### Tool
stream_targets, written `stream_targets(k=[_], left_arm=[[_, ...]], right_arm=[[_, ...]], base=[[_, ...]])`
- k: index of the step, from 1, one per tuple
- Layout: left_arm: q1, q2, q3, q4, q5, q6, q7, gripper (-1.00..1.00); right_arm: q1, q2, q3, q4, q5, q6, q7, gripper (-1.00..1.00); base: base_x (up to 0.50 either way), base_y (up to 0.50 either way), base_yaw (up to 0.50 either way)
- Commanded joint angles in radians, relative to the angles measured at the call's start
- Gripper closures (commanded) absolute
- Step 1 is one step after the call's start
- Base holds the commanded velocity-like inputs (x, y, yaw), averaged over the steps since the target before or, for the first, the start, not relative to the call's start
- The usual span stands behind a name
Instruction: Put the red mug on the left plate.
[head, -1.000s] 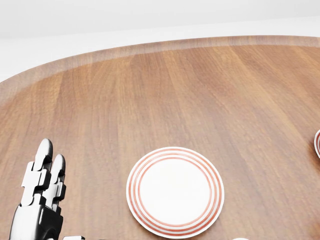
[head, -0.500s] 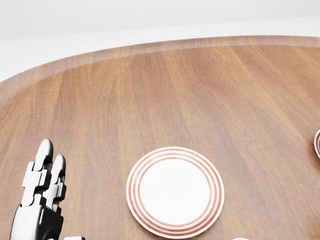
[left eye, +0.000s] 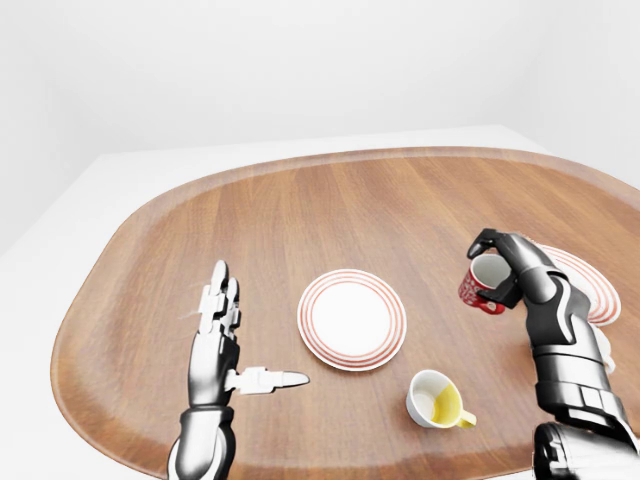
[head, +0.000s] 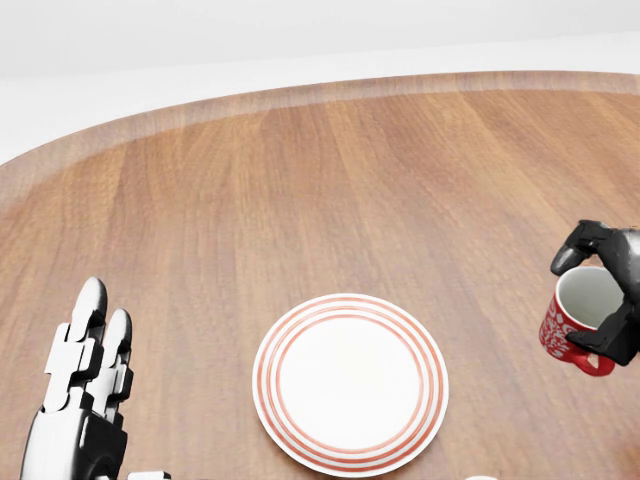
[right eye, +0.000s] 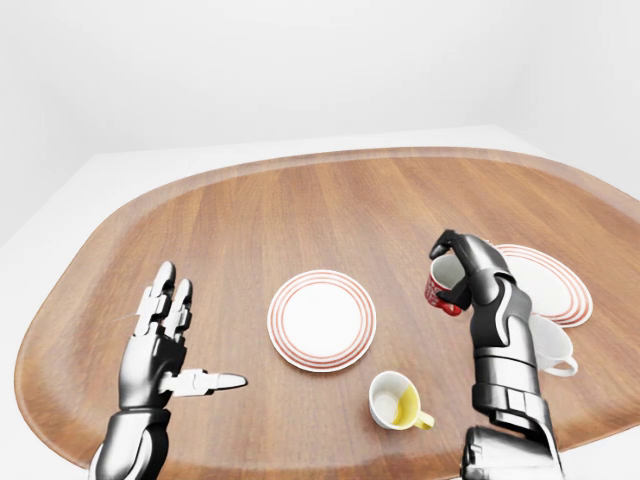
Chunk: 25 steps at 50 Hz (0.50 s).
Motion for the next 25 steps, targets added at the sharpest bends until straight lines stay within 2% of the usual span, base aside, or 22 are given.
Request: stream_targets(k=[1,3,5,6,8,9,10,11,12,13,15,17,18,21,25], left_arm=[[-0.003,-0.002,0.004,0.01,-0.003,0.0,-0.003,-1.0],[-0.002,-0.002,0.005,0.01,-0.004,0.0,-0.004,-1.0],[-0.001,-0.001,0.008,0.009,-0.006,0.0,-0.005,-1.0],[-0.001,-0.002,0.008,0.009,-0.007,0.0,-0.006,-1.0],[-0.001,-0.002,0.01,0.009,-0.008,0.0,-0.008,-1.0],[-0.002,-0.002,0.012,0.01,-0.009,0.0,-0.008,-1.0],[-0.004,-0.003,0.012,0.011,-0.01,0.0,-0.009,-1.0],[-0.004,-0.003,0.013,0.012,-0.01,0.0,-0.009,-1.0],[-0.005,-0.004,0.012,0.014,-0.009,0.0,-0.01,-1.0],[-0.006,-0.005,0.012,0.015,-0.008,0.0,-0.01,-1.0],[-0.007,-0.005,0.012,0.017,-0.008,0.0,-0.011,-1.0],[-0.009,-0.005,0.014,0.02,-0.01,0.0,-0.012,-1.0],[-0.009,-0.005,0.014,0.02,-0.011,0.0,-0.013,-1.0],[-0.008,-0.005,0.015,0.021,-0.012,0.0,-0.015,-1.0],[-0.006,-0.006,0.016,0.022,-0.012,0.0,-0.017,-1.0]], right_arm=[[-0.69,0.038,0.281,0.775,-0.031,0.0,-0.39,1.0],[-0.744,0.065,0.302,0.861,-0.018,0.0,-0.44,1.0],[-0.788,0.133,0.338,0.928,-0.036,0.0,-0.514,1.0],[-0.79,0.144,0.36,0.94,-0.053,0.0,-0.486,1.0],[-0.8,0.174,0.347,0.951,-0.042,0.0,-0.524,1.0],[-0.805,0.198,0.358,0.959,-0.048,0.0,-0.505,1.0],[-0.814,0.217,0.353,0.963,-0.048,0.0,-0.564,1.0],[-0.816,0.223,0.369,0.968,-0.064,0.0,-0.529,1.0],[-0.825,0.247,0.357,0.97,-0.059,0.0,-0.588,1.0],[-0.825,0.248,0.375,0.975,-0.076,0.0,-0.534,1.0],[-0.826,0.271,0.363,0.978,-0.077,0.0,-0.571,1.0],[-0.819,0.293,0.368,0.984,-0.087,0.0,-0.547,1.0],[-0.818,0.302,0.358,0.985,-0.083,0.0,-0.572,1.0],[-0.808,0.325,0.359,0.991,-0.09,0.0,-0.543,1.0],[-0.8,0.357,0.352,0.994,-0.092,0.0,-0.556,1.0]], base=[[0.0,0.0,0.0],[0.0,0.0,0.0],[0.0,0.0,0.0],[0.0,0.0,0.0],[0.0,0.0,0.0],[0.0,0.0,0.0],[0.0,0.0,0.0],[0.0,0.0,0.0],[0.0,0.0,0.0],[0.0,0.0,0.0],[0.0,0.0,0.0],[0.0,0.0,0.0],[0.0,0.0,0.0],[0.0,0.0,0.0],[0.0,0.0,0.0]])
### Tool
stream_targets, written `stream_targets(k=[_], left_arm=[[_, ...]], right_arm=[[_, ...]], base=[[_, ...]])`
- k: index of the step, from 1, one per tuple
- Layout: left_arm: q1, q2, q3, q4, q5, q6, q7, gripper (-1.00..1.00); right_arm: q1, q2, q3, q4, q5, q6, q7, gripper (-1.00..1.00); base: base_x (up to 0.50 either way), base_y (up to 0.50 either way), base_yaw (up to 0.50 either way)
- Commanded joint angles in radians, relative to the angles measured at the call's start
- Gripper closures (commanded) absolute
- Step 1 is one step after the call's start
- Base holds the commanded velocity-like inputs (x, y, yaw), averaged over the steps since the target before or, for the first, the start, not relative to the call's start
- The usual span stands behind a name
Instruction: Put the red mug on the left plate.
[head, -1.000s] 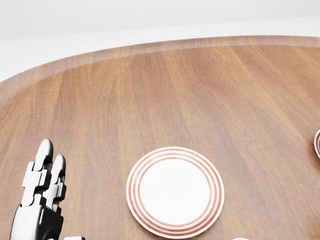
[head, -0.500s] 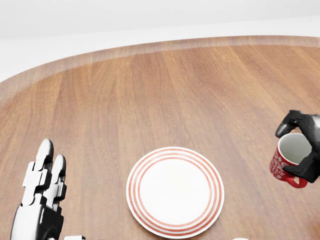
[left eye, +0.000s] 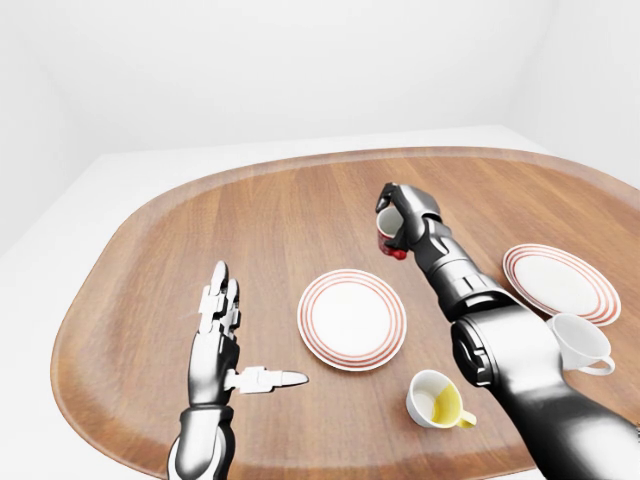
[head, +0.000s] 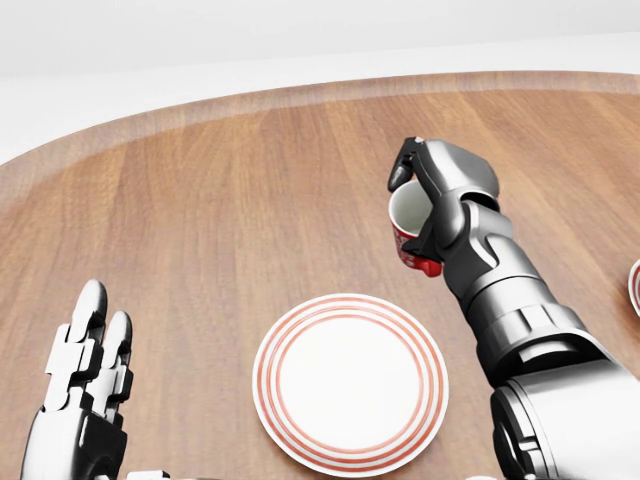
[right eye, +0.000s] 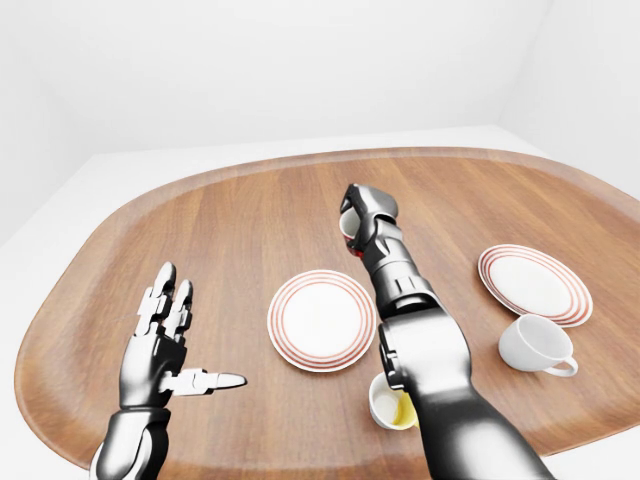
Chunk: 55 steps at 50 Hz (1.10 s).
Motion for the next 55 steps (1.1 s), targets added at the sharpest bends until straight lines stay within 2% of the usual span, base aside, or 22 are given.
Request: stream_targets(k=[1,10,28,31,38,40,42,44,52,55], left_arm=[[0.0,-0.002,0.004,0.006,-0.003,0.0,-0.006,-1.0],[-0.004,-0.003,0.006,0.016,-0.003,0.0,-0.008,-1.0],[-0.008,-0.006,0.015,0.026,-0.011,0.0,-0.015,-1.0],[-0.007,-0.007,0.011,0.026,-0.007,0.0,-0.014,-1.0],[-0.007,-0.005,0.011,0.024,-0.008,0.0,-0.014,-1.0],[-0.007,-0.005,0.011,0.024,-0.008,0.0,-0.014,-1.0],[-0.009,-0.005,0.011,0.024,-0.008,0.0,-0.014,-1.0],[-0.01,-0.006,0.011,0.026,-0.008,0.0,-0.014,-1.0],[-0.015,-0.006,0.011,0.03,-0.007,0.0,-0.014,-1.0],[-0.023,-0.006,0.012,0.034,-0.006,0.0,-0.013,-1.0]], right_arm=[[-0.06,0.105,0.022,0.104,-0.035,0.0,-0.066,1.0],[-0.029,0.158,0.009,0.112,-0.026,0.0,-0.065,1.0],[0.042,0.21,-0.029,0.121,0.015,0.0,-0.055,1.0],[0.062,0.215,-0.038,0.122,0.016,-0.016,-0.094,1.0],[0.098,0.226,-0.049,0.126,0.017,-0.024,-0.09,1.0],[0.108,0.231,-0.044,0.127,0.005,-0.024,-0.107,1.0],[0.12,0.237,-0.037,0.129,-0.017,-0.001,-0.143,1.0],[0.129,0.24,-0.041,0.13,-0.027,-0.001,-0.158,1.0],[0.16,0.253,-0.075,0.131,-0.013,-0.033,-0.166,1.0],[0.181,0.258,-0.076,0.134,-0.031,-0.009,-0.196,1.0]], base=[[0.0,0.0,0.0],[0.0,0.0,0.0],[0.0,0.0,0.0],[0.0,0.0,0.0],[0.0,0.0,0.0],[0.0,0.0,0.0],[0.0,0.0,0.0],[0.0,0.0,0.0],[0.0,0.0,0.0],[0.0,0.0,0.0]])
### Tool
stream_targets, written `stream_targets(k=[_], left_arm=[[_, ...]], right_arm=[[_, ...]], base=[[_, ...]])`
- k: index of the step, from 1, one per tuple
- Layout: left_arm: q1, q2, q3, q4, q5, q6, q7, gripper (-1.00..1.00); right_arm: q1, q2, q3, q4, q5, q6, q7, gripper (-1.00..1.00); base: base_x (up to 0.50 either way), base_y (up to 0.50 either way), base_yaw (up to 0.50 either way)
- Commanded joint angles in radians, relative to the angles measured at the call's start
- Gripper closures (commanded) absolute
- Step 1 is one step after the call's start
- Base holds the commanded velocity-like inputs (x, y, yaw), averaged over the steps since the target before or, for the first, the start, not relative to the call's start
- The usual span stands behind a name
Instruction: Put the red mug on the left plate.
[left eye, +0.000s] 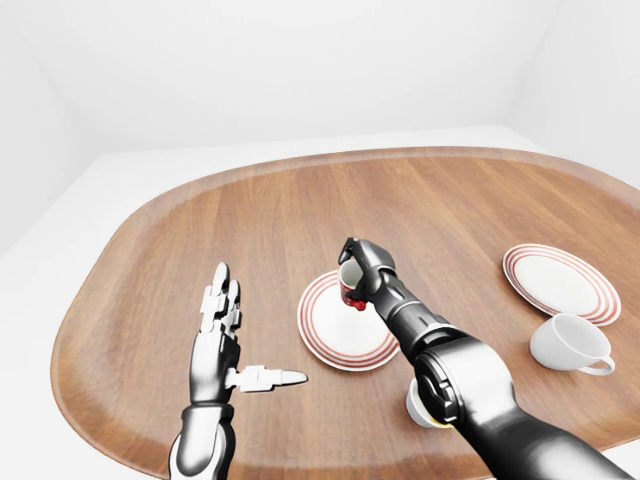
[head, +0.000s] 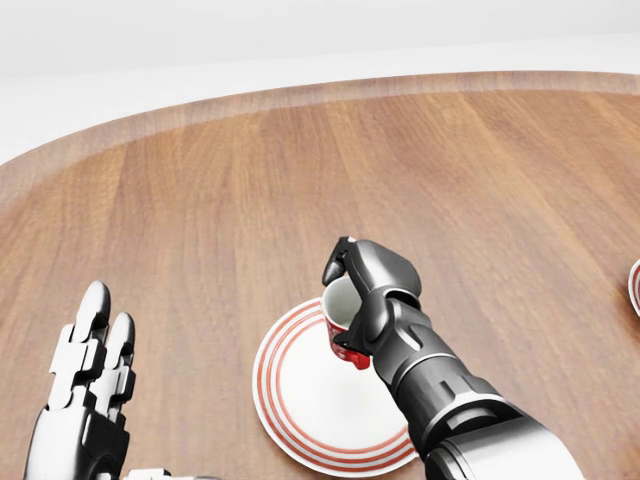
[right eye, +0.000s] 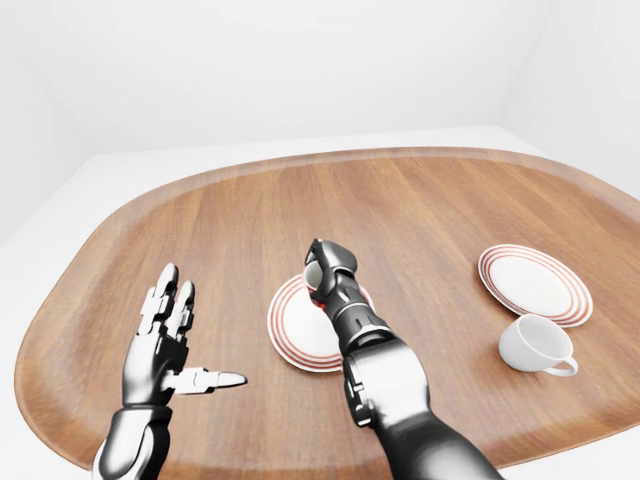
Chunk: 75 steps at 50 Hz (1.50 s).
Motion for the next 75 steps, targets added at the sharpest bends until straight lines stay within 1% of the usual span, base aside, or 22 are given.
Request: stream_targets(k=[1,2,3,11,16,17,21,27,32,40,45,46,47,48,50,51,59,60,62,63,67,75], left_arm=[[-0.012,-0.001,0.002,0.008,0.001,0.0,0.0,-1.0],[-0.013,-0.001,0.003,0.009,0.0,0.0,0.0,-1.0],[-0.012,-0.001,0.004,0.008,-0.001,0.0,-0.001,-1.0],[-0.012,-0.001,0.007,0.007,-0.004,0.0,-0.004,-1.0],[-0.016,-0.003,0.012,0.01,-0.006,0.0,-0.007,-1.0],[-0.015,-0.003,0.012,0.01,-0.007,0.0,-0.008,-1.0],[-0.019,-0.005,0.012,0.014,-0.006,0.0,-0.009,-1.0],[-0.016,-0.004,0.015,0.013,-0.011,0.0,-0.011,-1.0],[-0.017,-0.006,0.016,0.017,-0.01,0.0,-0.012,-1.0],[-0.017,-0.006,0.018,0.017,-0.011,0.0,-0.013,-1.0],[-0.014,-0.006,0.018,0.017,-0.011,0.0,-0.015,-1.0],[-0.013,-0.006,0.017,0.017,-0.011,0.0,-0.015,-1.0],[-0.013,-0.006,0.016,0.016,-0.01,0.0,-0.015,-1.0],[-0.014,-0.006,0.016,0.017,-0.01,0.0,-0.014,-1.0],[-0.014,-0.006,0.016,0.018,-0.009,0.0,-0.014,-1.0],[-0.012,-0.006,0.014,0.016,-0.008,0.0,-0.014,-1.0],[-0.012,-0.005,0.013,0.017,-0.009,0.0,-0.013,-1.0],[-0.013,-0.005,0.014,0.018,-0.01,0.0,-0.013,-1.0],[-0.014,-0.005,0.014,0.018,-0.009,0.0,-0.013,-1.0],[-0.014,-0.005,0.014,0.019,-0.009,0.0,-0.013,-1.0],[-0.016,-0.005,0.013,0.02,-0.007,0.0,-0.012,-1.0],[-0.018,-0.005,0.015,0.023,-0.009,0.0,-0.012,-1.0]], right_arm=[[0.053,0.019,-0.021,0.005,-0.04,0.014,-0.068,1.0],[0.056,0.019,-0.024,0.006,-0.046,0.017,-0.073,1.0],[0.061,0.021,-0.009,0.008,-0.076,0.017,-0.104,1.0],[0.083,0.036,-0.05,0.01,-0.105,0.017,-0.088,1.0],[0.099,0.043,-0.046,0.012,-0.159,0.017,-0.083,1.0],[0.105,0.044,-0.029,0.014,-0.193,0.017,-0.095,1.0],[0.113,0.048,-0.043,0.015,-0.231,0.017,-0.09,1.0],[0.107,0.06,-0.063,0.014,-0.246,0.017,-0.081,1.0],[0.107,0.064,-0.069,0.015,-0.26,0.017,-0.111,1.0],[0.104,0.078,-0.074,0.015,-0.275,0.017,-0.115,1.0],[0.095,0.072,-0.105,0.013,-0.224,0.017,-0.112,1.0],[0.093,0.071,-0.109,0.012,-0.21,0.006,-0.113,1.0],[0.09,0.069,-0.117,0.011,-0.189,-0.013,-0.116,1.0],[0.087,0.067,-0.118,0.011,-0.175,-0.022,-0.121,1.0],[0.085,0.065,-0.111,0.01,-0.161,-0.027,-0.124,1.0],[0.084,0.064,-0.113,0.01,-0.149,-0.036,-0.125,1.0],[0.085,0.059,-0.109,0.009,-0.101,-0.055,-0.12,1.0],[0.085,0.058,-0.123,0.008,-0.076,-0.071,-0.101,1.0],[0.084,0.056,-0.136,0.007,-0.04,-0.09,-0.082,1.0],[0.084,0.055,-0.139,0.007,-0.026,-0.092,-0.076,1.0],[0.089,0.053,-0.124,0.007,-0.02,-0.079,-0.08,1.0],[0.092,0.056,-0.113,0.008,-0.024,-0.068,-0.067,1.0]], base=[[0.0,0.0,0.0],[0.0,0.0,0.0],[0.0,0.0,0.0],[0.0,0.0,0.0],[0.0,0.0,0.0],[0.0,0.0,0.0],[0.0,0.0,0.0],[0.0,0.0,0.0],[0.0,0.0,0.0],[0.0,0.0,0.0],[0.0,0.0,0.0],[0.0,0.0,0.0],[0.0,0.0,0.0],[0.0,0.0,0.0],[0.0,0.0,0.0],[0.0,0.0,0.0],[0.0,0.0,0.0],[0.0,0.0,0.0],[0.0,0.0,0.0],[0.0,0.0,0.0],[0.0,0.0,0.0],[0.0,0.0,0.0]])
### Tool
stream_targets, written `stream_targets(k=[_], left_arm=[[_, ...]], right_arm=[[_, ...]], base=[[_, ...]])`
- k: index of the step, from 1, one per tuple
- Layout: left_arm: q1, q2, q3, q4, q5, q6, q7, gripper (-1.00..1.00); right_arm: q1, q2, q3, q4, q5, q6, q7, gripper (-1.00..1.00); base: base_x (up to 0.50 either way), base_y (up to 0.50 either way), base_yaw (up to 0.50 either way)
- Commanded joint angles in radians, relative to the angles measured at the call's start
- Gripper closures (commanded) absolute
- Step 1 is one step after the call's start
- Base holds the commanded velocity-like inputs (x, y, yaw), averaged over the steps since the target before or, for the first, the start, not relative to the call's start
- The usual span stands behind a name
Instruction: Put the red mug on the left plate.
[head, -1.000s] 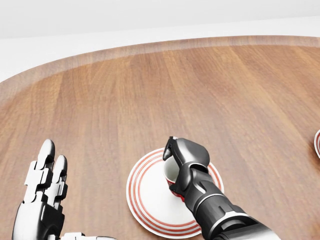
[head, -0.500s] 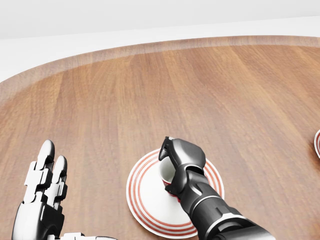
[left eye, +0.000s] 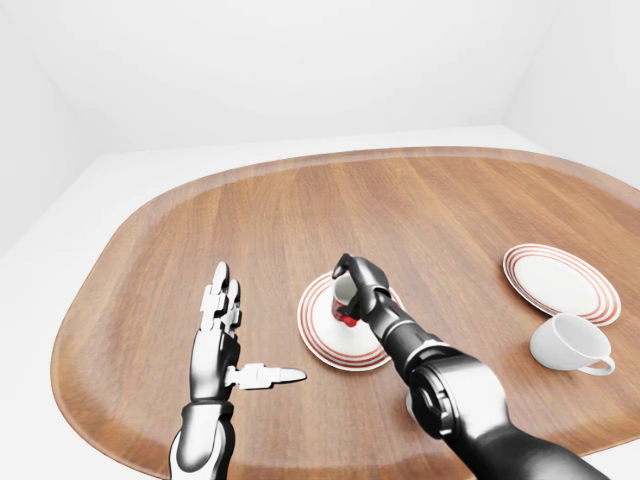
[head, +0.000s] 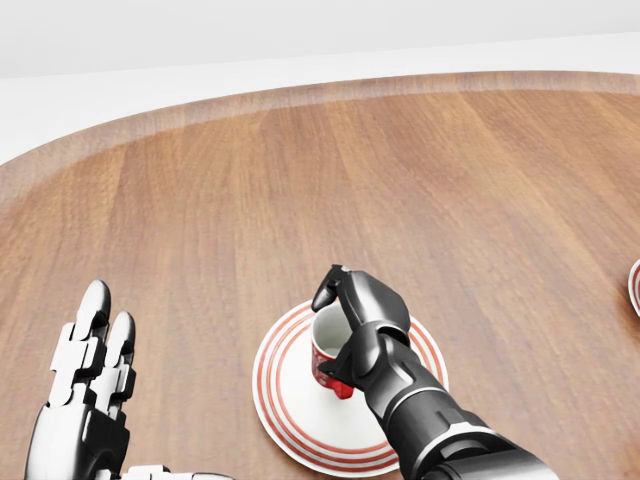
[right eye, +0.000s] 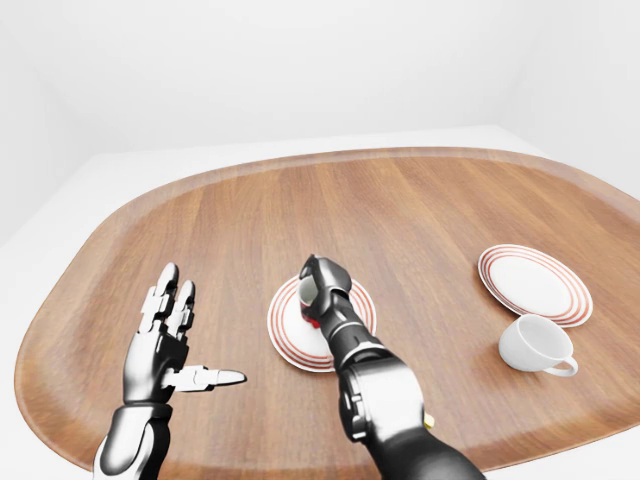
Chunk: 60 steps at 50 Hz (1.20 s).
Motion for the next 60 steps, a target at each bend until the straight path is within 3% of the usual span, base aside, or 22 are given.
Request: stream_targets(k=[1,11,29,40,53,60], left_arm=[[-0.002,0.0,0.001,0.003,0.0,0.0,0.0,-1.0],[-0.007,0.0,0.004,0.008,-0.002,0.0,-0.002,-1.0],[-0.01,-0.001,0.005,0.006,-0.001,0.0,-0.003,-1.0],[-0.011,-0.002,0.006,0.006,-0.003,0.0,-0.003,-1.0],[-0.01,-0.002,0.005,0.004,-0.001,0.0,-0.002,-1.0],[-0.009,-0.002,0.004,0.004,0.0,0.0,-0.002,-1.0]], right_arm=[[0.0,0.0,0.006,0.0,0.013,0.002,0.01,1.0],[0.016,0.014,0.031,0.004,-0.079,0.079,0.011,1.0],[0.018,0.023,0.033,0.005,-0.145,0.083,-0.008,1.0],[0.007,0.025,0.045,0.005,-0.202,0.083,-0.201,1.0],[0.01,0.025,0.037,0.005,-0.184,0.083,-0.17,1.0],[0.01,0.024,0.019,0.003,-0.132,0.038,-0.102,1.0]], base=[[0.0,0.0,0.0],[0.0,0.0,0.0],[0.0,0.0,0.0],[0.0,0.0,0.0],[0.0,0.0,0.0],[0.0,0.0,0.0]])
